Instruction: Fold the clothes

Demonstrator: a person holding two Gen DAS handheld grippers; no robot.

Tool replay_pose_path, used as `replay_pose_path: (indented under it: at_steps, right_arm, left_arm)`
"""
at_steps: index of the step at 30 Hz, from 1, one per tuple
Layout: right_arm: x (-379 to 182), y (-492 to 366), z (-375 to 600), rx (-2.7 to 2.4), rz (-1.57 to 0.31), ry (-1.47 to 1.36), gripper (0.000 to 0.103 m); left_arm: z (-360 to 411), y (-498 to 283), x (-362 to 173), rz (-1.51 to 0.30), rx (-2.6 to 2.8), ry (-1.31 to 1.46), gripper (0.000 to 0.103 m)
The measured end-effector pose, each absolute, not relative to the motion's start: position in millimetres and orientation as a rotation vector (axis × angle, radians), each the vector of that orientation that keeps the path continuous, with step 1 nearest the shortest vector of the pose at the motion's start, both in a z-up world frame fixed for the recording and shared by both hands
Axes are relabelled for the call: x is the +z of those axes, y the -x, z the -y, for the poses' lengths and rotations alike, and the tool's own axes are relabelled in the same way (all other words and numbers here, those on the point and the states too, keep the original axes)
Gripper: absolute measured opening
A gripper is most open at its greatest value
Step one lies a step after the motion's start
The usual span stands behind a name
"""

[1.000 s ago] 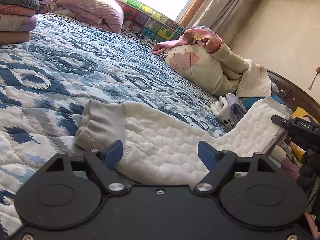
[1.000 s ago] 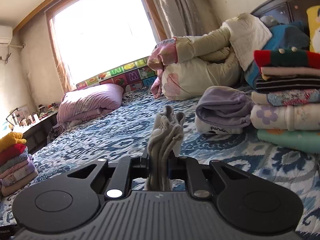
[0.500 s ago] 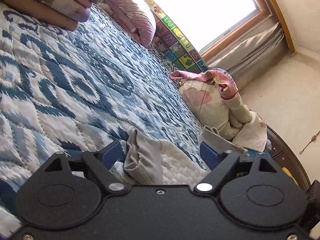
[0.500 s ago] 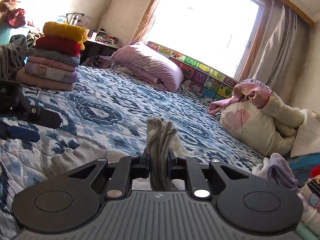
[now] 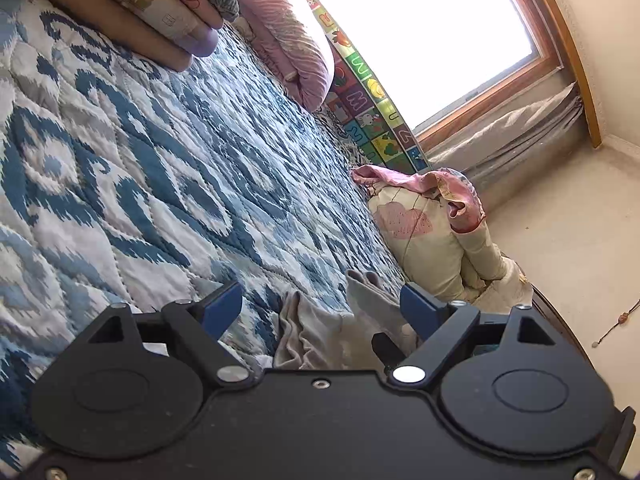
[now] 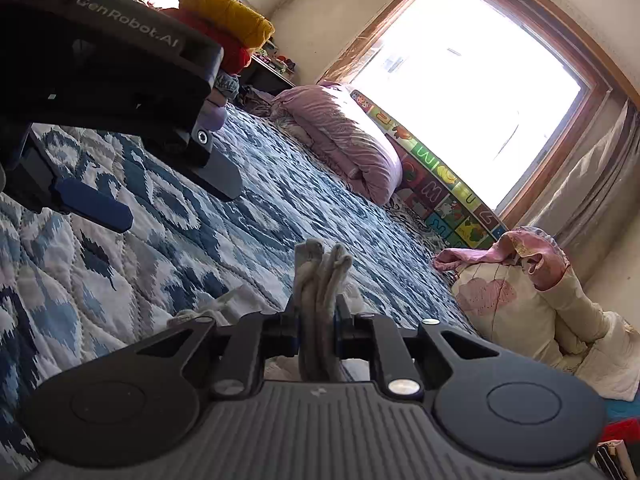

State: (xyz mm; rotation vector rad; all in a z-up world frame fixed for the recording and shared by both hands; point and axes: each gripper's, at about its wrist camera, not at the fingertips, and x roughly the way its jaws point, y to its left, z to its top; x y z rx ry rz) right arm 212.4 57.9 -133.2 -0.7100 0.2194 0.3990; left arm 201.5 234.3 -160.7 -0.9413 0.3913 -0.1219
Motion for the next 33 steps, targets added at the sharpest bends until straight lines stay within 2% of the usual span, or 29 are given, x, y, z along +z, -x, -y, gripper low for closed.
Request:
replay_pose_path:
  at_steps: [5, 7, 10, 16, 21, 24, 27, 30, 33]
  right_arm:
    - [-150.2, -222.4, -82.1, 0.430, -0.279, 0.728, 0.017]
    - [-154.5, -220.5, -87.2, 0.460, -0.313, 0.724, 0.027]
    - [-151.6, -196.8, -77.9, 0.544, -0.267, 0.699, 0.045]
    - [-125.1, -165.1, -14.1, 0.592, -0.222, 0.548, 0.044]
    - [-100.5, -204.4, 60.6, 0.431, -0.243, 0.352, 0.041]
    - [-100.6, -239.3, 88.6, 0.368, -0.280, 0.302, 0.039]
    - [-104.8, -263.2, 102.2, 0.353, -0.307, 0.271, 0.032]
    - [-113.0, -274.0, 105.5, 0.378, -0.302, 0.262, 0.032]
    - [-134.9, -285.5, 103.8, 0.427, -0.365, 0.268, 0.032]
  left_arm:
    - [-243.8, -201.3, -163.0, -0.385, -0.086, 0.955, 0.087]
    - [-245.2, -201.3, -164.2, -0.386, -0.079, 0.959, 0.087]
    - [-242.4, -202.1, -162.9, -0.387, -0.077, 0.945, 0.087]
    - [-207.7, -210.6, -144.8, -0.366, -0.134, 0.767, 0.085]
    - [-158.4, -237.0, -135.9, -0.346, -0.204, 0.559, 0.078]
    - [-134.4, -256.9, -139.9, -0.358, -0.220, 0.481, 0.073]
    - [-118.2, -274.3, -146.6, -0.365, -0.222, 0.430, 0.073]
    - [-110.5, -289.0, -146.4, -0.368, -0.238, 0.357, 0.073]
    - [-103.7, -310.5, -158.1, -0.511, -0.238, 0.224, 0.073]
